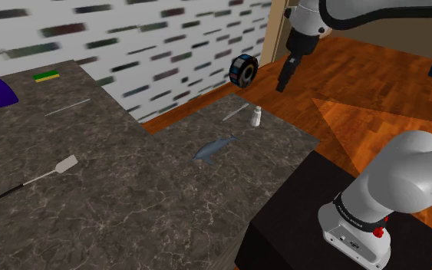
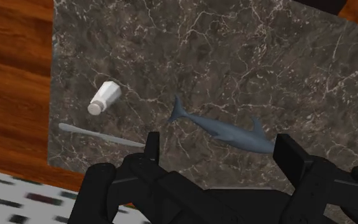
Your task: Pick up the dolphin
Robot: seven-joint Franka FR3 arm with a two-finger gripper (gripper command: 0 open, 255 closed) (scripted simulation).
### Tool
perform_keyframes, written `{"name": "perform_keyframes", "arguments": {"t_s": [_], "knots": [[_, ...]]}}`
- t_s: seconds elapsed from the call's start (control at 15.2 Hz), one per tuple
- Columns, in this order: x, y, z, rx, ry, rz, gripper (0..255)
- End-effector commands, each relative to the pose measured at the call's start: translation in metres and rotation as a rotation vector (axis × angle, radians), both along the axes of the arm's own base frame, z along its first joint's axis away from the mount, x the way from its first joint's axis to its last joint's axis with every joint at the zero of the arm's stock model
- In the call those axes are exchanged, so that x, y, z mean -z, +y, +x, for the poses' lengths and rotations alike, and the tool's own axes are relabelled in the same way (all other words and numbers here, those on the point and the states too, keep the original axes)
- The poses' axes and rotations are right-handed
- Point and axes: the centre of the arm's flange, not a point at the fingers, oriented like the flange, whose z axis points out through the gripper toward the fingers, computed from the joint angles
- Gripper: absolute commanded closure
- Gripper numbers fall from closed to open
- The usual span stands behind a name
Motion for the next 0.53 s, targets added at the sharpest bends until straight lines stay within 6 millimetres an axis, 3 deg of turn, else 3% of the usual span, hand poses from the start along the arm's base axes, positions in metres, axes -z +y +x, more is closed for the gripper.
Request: {"name": "perform_keyframes", "arguments": {"t_s": [0.0,0.46], "knots": [[0.021,0.001,0.015,-0.092,-0.008,-0.001,0],[0.095,0.019,0.063,-0.398,-0.025,-0.005,0]]}}
